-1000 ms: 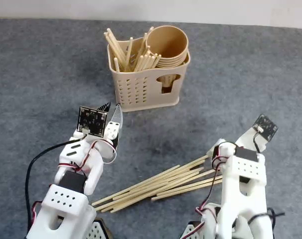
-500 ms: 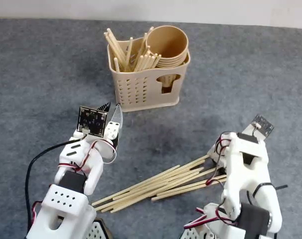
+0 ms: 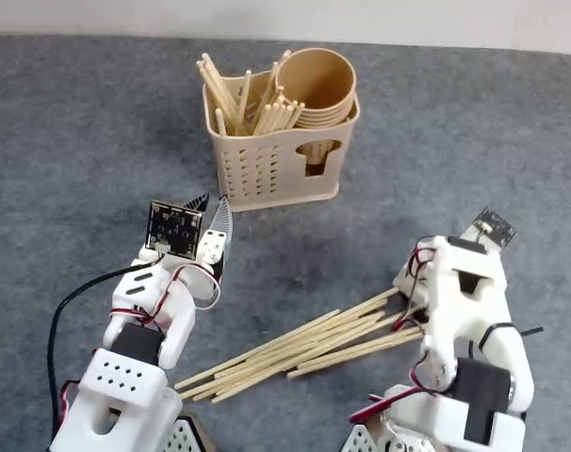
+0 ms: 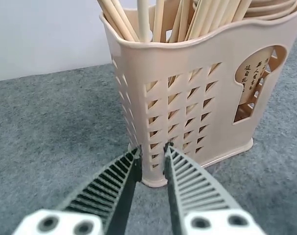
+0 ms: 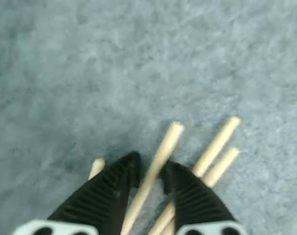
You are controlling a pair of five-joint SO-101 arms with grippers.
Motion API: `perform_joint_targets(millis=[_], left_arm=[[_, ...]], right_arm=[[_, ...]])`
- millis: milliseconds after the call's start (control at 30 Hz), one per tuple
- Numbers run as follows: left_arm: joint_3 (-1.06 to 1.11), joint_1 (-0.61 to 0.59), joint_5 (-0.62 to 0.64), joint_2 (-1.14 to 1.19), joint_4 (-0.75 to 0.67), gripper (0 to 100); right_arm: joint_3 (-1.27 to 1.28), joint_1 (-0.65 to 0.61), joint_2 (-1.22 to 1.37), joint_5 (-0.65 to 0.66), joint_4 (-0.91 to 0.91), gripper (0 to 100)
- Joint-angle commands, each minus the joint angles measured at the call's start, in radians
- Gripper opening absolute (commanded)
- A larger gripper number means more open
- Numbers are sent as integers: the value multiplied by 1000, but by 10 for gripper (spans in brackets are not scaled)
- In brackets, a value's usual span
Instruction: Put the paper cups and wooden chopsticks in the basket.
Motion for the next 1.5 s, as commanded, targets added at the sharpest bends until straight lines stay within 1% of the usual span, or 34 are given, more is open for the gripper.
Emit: perform_joint_targets(millis=[0,133,367,567,700,933,1133,1233,1400,1467], left_arm=[[-10,19,6,-22,3,94],[-10,19,6,-22,3,94],[-10,19,6,-22,3,94],[-10,21,6,-22,3,94],[-10,21,6,-24,3,94],[-10,18,6,-30,2,94],[-30,10,5,-33,-2,94],[-8,-28,5,-33,2,94],[47,-160,11,-33,-2,94],[67,-206,11,-33,-2,94]], right_arm=[[-82,-19,28,-11,67,10],[-166,5,-38,-11,208,5],[-234,7,-199,-11,354,5],[-231,7,-344,-6,369,5],[-240,4,-424,57,427,5],[-410,4,-527,66,538,5],[-584,4,-552,66,545,5],[-685,-10,-549,66,542,5],[-831,-101,-550,68,541,5],[-878,-147,-552,68,513,5]])
